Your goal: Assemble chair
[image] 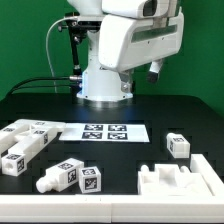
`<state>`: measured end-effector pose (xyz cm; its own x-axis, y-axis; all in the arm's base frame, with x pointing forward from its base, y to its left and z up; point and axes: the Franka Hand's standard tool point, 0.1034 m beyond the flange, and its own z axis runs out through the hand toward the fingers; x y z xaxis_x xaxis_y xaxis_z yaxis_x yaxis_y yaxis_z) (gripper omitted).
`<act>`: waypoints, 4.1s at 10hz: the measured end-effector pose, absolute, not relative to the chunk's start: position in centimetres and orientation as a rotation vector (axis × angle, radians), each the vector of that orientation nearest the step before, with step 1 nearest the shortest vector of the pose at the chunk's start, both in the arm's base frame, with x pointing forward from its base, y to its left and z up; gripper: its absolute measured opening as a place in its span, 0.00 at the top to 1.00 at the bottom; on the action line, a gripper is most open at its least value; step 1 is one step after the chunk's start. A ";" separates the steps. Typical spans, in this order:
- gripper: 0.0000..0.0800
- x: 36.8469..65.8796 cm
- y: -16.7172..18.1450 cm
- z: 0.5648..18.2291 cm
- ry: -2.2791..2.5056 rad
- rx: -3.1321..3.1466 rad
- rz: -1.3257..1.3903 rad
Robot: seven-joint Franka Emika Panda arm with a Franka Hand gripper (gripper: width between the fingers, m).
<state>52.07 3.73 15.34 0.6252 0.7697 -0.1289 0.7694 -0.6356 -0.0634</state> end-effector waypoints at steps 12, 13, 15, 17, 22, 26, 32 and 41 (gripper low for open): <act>0.19 54.3 5.7 13.2 -1.127 -2.946 0.059; 0.19 54.3 5.7 13.2 -1.130 -2.945 0.060; 0.19 54.2 5.7 13.1 -1.130 -2.945 0.062; 0.19 54.2 6.2 12.2 -1.028 -2.988 -0.020; 0.19 53.4 5.9 9.0 -0.975 -2.989 -0.121; 0.19 54.2 6.5 5.6 -0.876 -3.000 -0.116; 0.19 52.7 7.8 0.7 -0.881 -2.978 -0.108; 0.97 53.3 7.7 1.3 -0.977 -2.955 -0.119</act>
Offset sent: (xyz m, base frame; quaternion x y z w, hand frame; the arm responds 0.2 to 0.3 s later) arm 0.0000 0.0000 0.0000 0.0000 0.0000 0.0000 1.0000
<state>53.31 7.67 1.28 0.8002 0.5943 0.0806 0.5963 -0.8027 -0.0015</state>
